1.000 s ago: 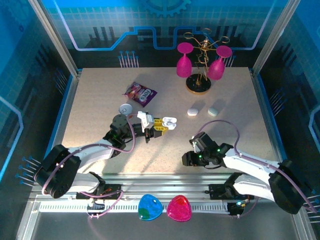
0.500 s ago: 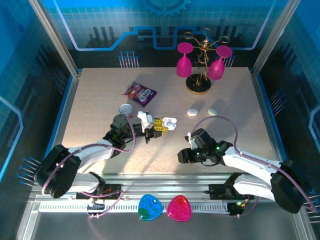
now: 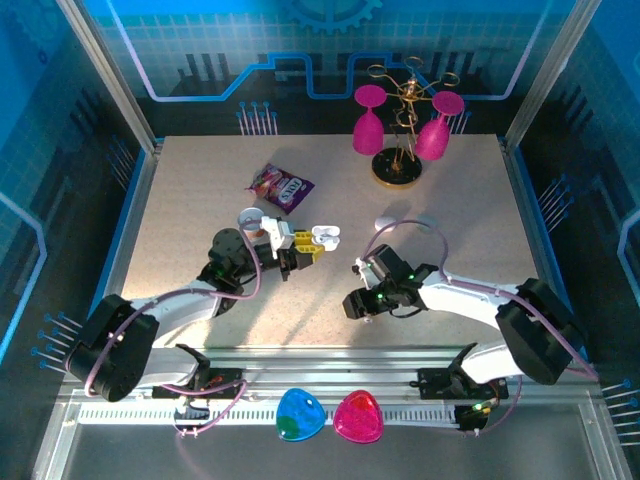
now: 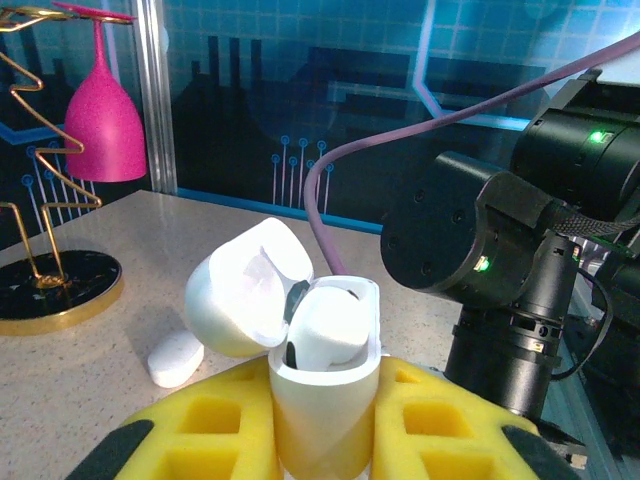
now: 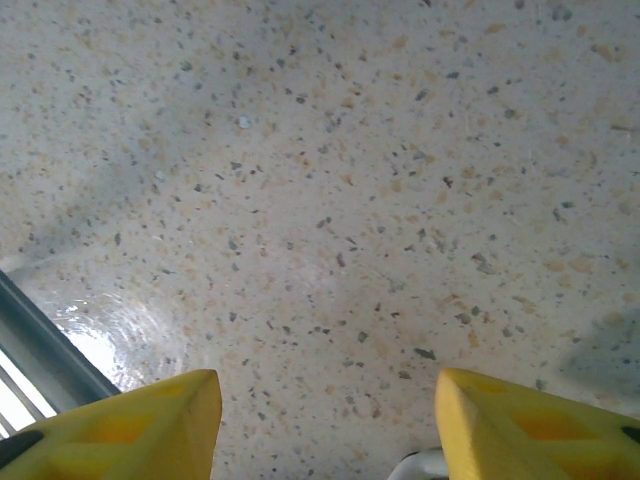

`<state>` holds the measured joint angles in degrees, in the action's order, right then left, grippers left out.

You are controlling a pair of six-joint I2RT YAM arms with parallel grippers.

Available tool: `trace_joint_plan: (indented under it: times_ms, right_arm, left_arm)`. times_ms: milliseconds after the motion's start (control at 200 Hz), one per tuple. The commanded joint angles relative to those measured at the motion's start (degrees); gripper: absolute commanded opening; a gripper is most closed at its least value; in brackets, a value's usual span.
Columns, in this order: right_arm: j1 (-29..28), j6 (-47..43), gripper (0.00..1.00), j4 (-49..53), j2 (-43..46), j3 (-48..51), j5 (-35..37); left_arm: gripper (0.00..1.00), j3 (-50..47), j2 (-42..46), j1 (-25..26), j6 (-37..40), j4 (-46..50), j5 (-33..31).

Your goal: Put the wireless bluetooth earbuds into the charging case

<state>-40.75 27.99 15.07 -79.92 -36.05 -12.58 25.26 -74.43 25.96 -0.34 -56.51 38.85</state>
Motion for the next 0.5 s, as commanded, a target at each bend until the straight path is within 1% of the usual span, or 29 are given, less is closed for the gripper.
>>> trace_joint_plan:
  times_ms: [0, 210, 380, 495]
  right_arm:
    - [1.19, -0.88, 0.59, -0.05, 0.48, 1.05, -0.21]
    - [1.44, 0.88, 0.59, 1.36, 5.45, 4.89, -0.83]
    - [1.39, 2.44, 0.59, 2.11, 8.90, 7.10, -1.88]
    - [1.35, 2.96, 0.58, 3.15, 11.02, 7.74, -2.89]
  left_arm:
    - [0.19, -0.90, 1.40, -0.55, -1.68, -3.48, 0.69]
    - [0.19, -0.34, -0.66, -0.68, -2.24, -5.19, 1.30]
    - [0.19, -0.53, -3.88, -0.71, -4.82, -10.85, 1.74]
    - [0.19, -0.64, -5.06, -0.64, -5.59, -12.61, 1.92]
